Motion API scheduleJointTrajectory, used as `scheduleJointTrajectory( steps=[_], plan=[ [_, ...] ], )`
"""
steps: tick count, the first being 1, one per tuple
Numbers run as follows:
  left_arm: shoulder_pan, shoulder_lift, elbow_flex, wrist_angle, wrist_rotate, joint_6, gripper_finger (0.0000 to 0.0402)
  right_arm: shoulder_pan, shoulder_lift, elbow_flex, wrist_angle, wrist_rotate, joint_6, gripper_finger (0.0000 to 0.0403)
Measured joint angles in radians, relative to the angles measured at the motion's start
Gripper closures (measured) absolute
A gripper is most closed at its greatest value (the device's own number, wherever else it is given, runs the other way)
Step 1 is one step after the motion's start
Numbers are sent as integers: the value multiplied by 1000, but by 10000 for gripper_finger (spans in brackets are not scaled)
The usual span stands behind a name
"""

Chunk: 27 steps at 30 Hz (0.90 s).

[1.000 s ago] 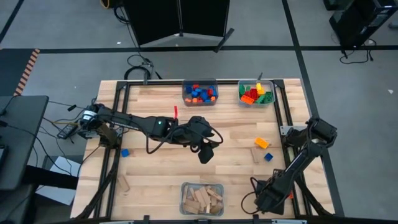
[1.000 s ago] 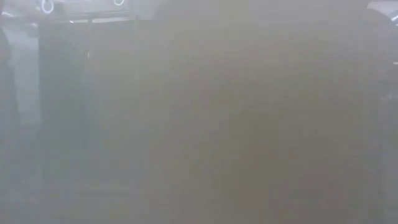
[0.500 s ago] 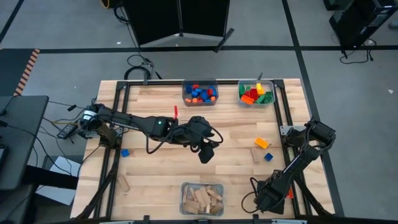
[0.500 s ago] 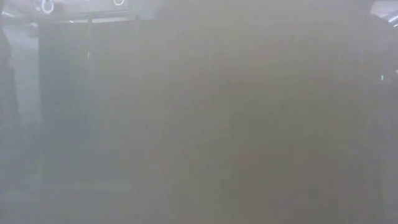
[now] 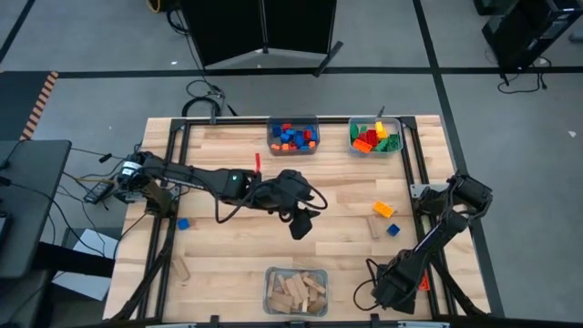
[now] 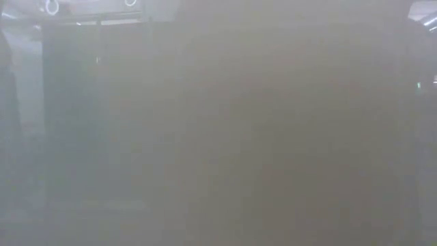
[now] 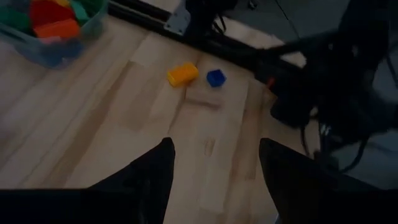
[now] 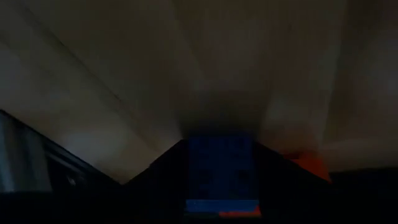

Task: Sort blocks by size
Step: Put the small blue game piece into the black bin

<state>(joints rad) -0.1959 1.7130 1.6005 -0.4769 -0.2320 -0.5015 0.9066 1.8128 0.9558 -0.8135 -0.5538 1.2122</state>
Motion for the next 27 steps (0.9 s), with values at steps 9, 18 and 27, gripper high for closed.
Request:
scheduleJointTrajectory(
  steps=[9,18,27],
  plan=[
    [0,0,0,-85,-50,205,161,-69,-50,2,33,132,71,243],
    [42,-56,-72,-169,-55,365,161,-291,-231,7,-116,271,69,244],
    [189,-480,-515,16,-48,453,161,-705,-371,145,-237,509,-77,244]
  ],
)
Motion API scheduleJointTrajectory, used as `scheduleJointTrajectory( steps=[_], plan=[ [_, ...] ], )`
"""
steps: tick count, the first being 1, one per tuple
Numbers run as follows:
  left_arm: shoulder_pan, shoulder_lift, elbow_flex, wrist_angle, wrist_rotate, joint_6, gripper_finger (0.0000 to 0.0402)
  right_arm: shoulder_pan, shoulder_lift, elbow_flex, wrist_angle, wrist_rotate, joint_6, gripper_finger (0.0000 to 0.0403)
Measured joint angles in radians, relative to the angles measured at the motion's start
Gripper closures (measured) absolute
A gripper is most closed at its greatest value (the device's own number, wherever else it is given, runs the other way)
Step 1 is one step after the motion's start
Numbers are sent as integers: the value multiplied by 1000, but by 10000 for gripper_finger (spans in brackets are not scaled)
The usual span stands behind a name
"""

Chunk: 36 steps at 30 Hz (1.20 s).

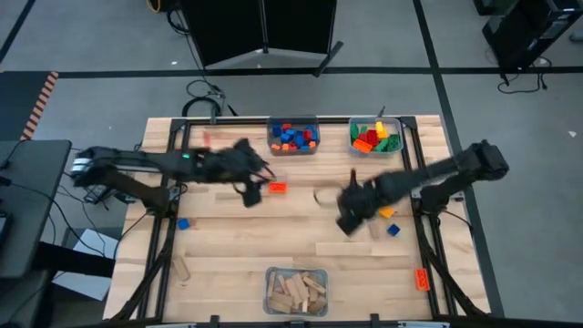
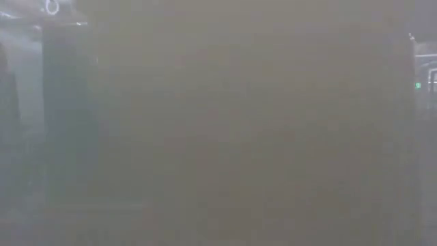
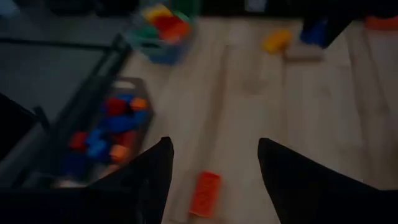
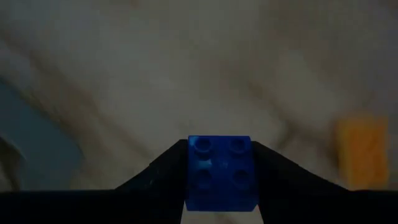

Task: Sort blocks by size
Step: Put the small blue game piece into the black bin

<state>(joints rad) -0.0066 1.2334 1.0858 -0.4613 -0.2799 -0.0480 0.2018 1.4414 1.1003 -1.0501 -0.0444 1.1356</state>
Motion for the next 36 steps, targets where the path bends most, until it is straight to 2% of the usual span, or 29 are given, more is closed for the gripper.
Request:
scheduleJointTrajectory(
  steps=[4,9,15,19,27,36],
  plan=[
    [73,-191,-153,21,13,47,161,-201,60,150,14,76,-170,244],
    [165,-371,-266,25,10,96,161,-390,245,406,33,121,-353,244],
    [270,-525,-335,-8,27,176,161,-512,509,721,28,190,-408,244],
    [322,-591,-356,-55,39,195,161,-564,646,866,16,184,-407,240],
    [377,-642,-372,-104,58,204,161,-657,798,954,29,61,-406,211],
    [394,-647,-372,-135,57,205,161,-672,785,949,30,119,-425,202]
  ],
)
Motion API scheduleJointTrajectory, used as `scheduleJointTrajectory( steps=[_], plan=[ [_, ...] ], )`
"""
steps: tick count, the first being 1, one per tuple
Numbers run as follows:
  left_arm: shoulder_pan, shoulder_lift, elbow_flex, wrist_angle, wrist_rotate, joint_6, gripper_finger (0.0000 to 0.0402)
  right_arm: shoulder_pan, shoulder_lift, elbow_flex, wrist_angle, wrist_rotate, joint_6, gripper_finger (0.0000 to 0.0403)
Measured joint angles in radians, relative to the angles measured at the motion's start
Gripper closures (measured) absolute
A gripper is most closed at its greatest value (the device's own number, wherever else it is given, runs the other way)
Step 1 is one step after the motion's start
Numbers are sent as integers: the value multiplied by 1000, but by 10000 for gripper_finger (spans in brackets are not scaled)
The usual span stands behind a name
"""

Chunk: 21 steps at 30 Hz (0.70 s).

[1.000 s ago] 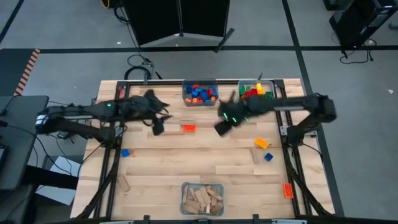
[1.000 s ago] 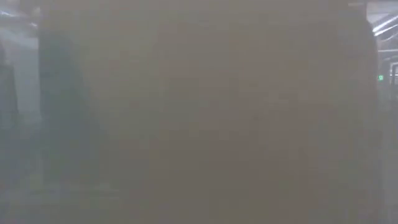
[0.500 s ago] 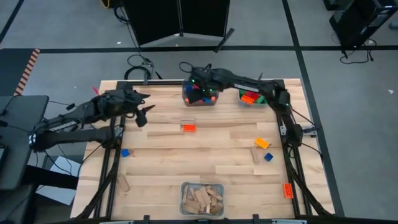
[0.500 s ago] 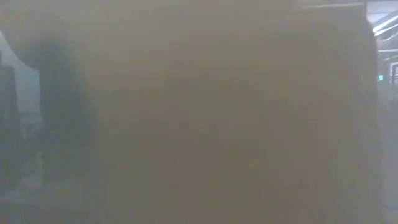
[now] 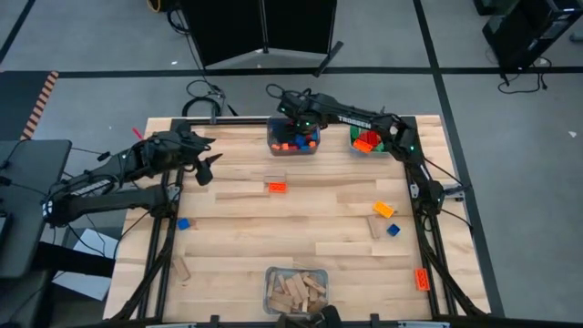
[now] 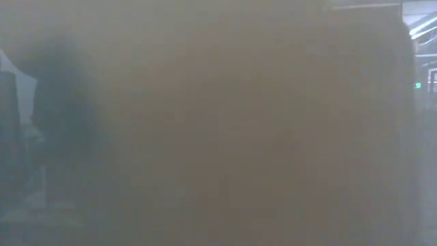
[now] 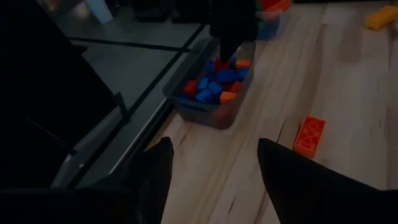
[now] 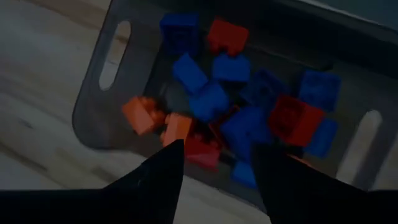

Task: Sort blocks by size
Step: Put the small blue game piece into the black bin

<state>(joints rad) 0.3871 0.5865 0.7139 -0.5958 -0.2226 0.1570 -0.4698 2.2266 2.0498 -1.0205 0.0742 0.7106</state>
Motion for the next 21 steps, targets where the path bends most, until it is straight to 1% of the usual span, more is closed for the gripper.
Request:
scheduleJointTrajectory(
  steps=[3,6,9,11,13,15,17,18,21],
  plan=[
    [1,0,0,0,-1,0,161,6,-18,5,-41,5,-28,206],
    [1,0,0,0,-1,-3,161,24,-50,5,-117,19,-52,209],
    [1,0,0,6,-2,-4,161,60,-90,5,-218,69,-58,210],
    [1,1,0,9,-2,-8,161,95,-120,5,-307,143,-55,210],
    [1,1,0,8,-2,-10,161,144,-145,6,-398,251,-28,208],
    [1,1,0,7,-3,-13,161,204,-162,6,-490,358,39,204],
    [1,1,0,7,-4,-25,161,260,-173,2,-550,415,123,199],
    [1,1,0,7,-4,-29,161,286,-188,-18,-538,414,147,196],
    [1,1,0,6,-4,-34,161,357,-229,-81,-534,358,231,184]
  ],
)
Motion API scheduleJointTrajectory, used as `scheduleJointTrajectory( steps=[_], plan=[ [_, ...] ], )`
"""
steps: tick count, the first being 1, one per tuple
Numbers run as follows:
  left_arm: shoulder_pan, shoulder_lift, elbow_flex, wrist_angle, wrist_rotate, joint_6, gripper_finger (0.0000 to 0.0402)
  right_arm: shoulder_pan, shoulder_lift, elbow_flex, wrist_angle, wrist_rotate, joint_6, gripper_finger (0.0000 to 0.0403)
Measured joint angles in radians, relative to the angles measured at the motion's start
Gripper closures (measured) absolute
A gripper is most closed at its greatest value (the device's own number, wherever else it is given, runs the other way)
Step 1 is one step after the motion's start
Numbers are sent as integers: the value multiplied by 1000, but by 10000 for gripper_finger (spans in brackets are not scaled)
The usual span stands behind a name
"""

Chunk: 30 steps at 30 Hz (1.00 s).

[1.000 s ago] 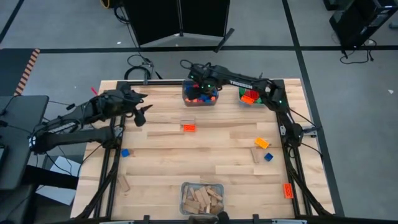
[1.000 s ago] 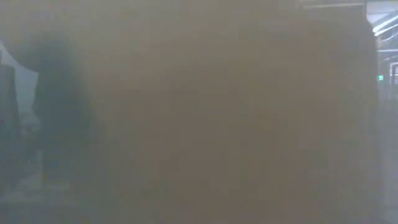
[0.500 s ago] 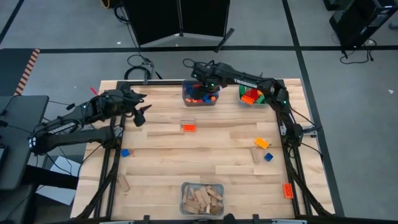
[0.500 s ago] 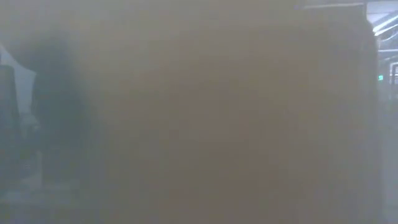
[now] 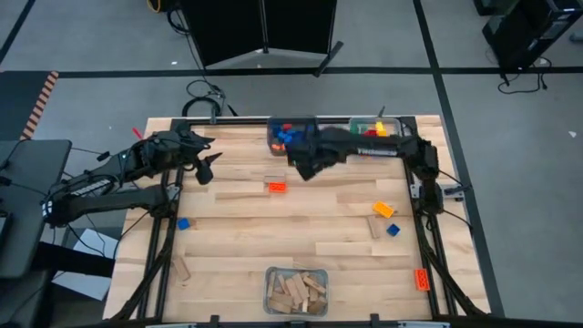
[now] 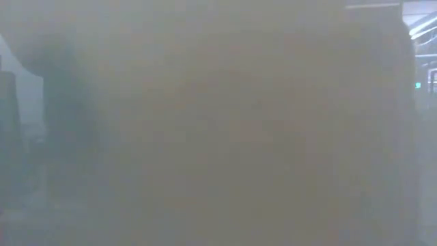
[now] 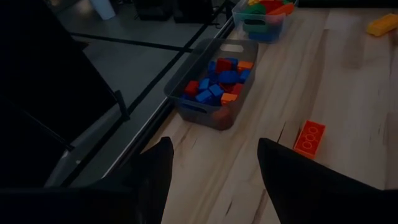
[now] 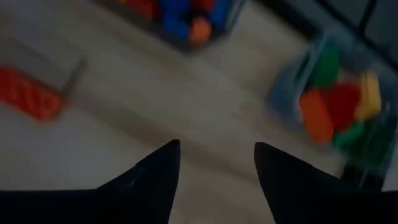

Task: Sort blocks by size
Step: Put the small blue game piece into the black bin

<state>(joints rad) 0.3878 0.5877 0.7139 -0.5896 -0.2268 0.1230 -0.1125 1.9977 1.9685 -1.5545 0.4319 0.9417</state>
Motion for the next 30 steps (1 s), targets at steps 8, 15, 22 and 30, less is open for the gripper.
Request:
scheduleJointTrajectory(
  steps=[8,15,22,30],
  plan=[
    [0,0,0,1,1,-12,161,203,-141,-331,-13,-171,326,144],
    [-2,0,0,40,56,-87,161,385,-320,-640,47,-416,535,127],
    [-2,16,1,99,156,-222,161,495,-483,-880,196,-567,533,136],
    [-9,55,1,106,319,-286,161,531,-585,-1103,330,-591,512,134]
  ],
)
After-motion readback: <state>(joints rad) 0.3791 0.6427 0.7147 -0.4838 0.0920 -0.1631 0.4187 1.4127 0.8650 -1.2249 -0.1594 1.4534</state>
